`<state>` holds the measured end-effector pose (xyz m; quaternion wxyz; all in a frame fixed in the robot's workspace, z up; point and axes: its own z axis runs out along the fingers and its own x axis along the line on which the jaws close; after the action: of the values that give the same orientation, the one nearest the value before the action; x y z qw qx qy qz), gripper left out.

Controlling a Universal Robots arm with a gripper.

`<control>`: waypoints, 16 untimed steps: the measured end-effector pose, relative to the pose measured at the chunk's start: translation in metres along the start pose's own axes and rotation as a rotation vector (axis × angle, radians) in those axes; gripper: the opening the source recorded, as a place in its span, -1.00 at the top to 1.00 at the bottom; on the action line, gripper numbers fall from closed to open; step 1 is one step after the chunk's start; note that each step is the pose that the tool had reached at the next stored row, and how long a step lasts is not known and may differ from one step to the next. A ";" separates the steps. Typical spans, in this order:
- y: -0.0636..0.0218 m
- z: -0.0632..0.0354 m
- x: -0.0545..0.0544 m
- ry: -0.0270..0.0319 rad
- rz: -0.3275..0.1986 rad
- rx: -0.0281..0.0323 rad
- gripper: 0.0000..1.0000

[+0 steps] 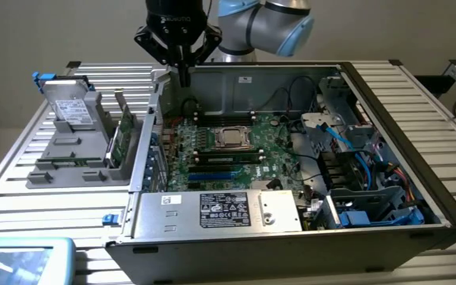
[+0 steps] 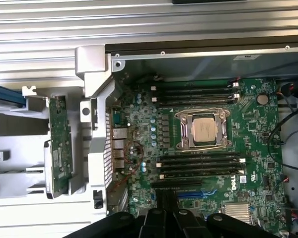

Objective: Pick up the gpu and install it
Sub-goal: 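Reach for the gpu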

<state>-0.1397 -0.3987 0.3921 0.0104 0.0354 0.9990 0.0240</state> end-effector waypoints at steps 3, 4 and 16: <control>-0.0006 0.0000 0.010 0.0000 0.000 0.0000 0.76; -0.0008 0.0000 0.014 0.0000 0.000 0.0000 0.76; -0.0039 0.0015 0.068 0.0000 0.000 0.0000 0.76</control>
<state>-0.2077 -0.3977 0.3891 0.0104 0.0354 0.9990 0.0240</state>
